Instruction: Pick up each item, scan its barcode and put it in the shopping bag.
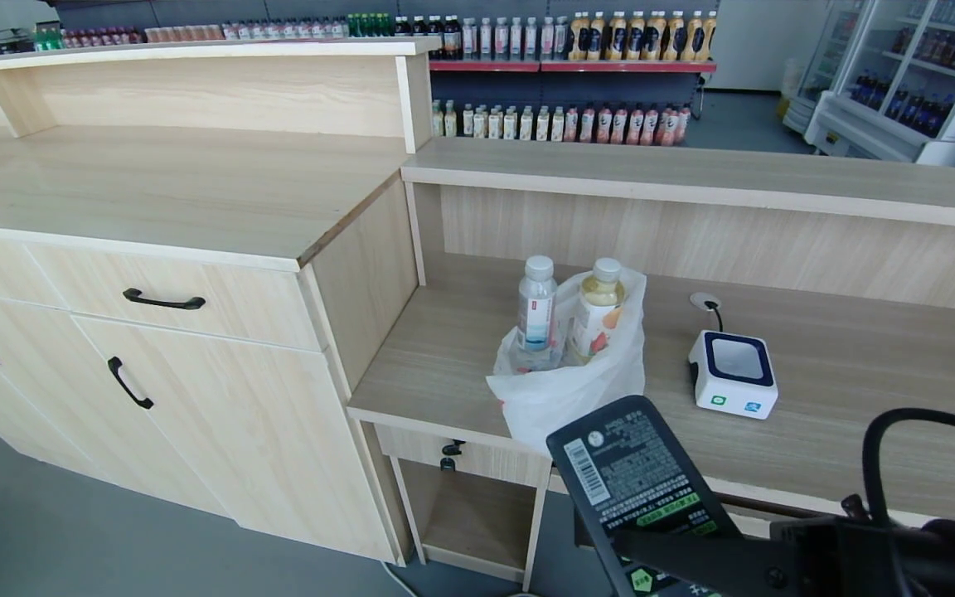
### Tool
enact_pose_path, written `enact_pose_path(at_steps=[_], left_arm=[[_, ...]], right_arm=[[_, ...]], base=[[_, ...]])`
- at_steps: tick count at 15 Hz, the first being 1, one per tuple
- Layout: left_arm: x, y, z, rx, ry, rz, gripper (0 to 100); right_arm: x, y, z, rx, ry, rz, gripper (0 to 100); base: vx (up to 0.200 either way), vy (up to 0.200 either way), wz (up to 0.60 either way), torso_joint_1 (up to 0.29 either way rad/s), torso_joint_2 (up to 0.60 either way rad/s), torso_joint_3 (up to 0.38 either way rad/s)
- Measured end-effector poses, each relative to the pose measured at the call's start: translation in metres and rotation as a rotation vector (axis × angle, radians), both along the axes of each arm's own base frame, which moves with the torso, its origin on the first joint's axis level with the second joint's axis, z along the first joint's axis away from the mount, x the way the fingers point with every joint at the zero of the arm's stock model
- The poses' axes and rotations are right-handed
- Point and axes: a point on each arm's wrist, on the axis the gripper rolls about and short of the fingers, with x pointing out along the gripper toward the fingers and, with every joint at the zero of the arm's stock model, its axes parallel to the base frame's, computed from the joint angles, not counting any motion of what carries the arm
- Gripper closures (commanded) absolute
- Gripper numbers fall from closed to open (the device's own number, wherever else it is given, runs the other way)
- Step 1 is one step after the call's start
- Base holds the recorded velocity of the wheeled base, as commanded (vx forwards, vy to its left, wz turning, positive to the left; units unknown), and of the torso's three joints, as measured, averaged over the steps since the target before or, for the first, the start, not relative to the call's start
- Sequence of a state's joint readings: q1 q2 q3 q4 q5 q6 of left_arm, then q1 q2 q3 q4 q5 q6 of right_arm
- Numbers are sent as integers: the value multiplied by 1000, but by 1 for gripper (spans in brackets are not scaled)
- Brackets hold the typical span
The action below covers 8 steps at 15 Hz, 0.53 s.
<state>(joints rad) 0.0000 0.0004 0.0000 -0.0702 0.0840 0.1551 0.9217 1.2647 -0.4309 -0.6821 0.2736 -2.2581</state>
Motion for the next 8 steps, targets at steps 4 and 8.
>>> enact_pose_path(at_steps=[4,8], left_arm=[[0,0,0,0,0,0,0],[0,0,0,0,0,0,0]], right_arm=[[-1,5,-3,-3,38,45,100],[-5,11,-6,-15,50,85,100]], base=[[0,0,0,0,0,0],[0,0,0,0,0,0]])
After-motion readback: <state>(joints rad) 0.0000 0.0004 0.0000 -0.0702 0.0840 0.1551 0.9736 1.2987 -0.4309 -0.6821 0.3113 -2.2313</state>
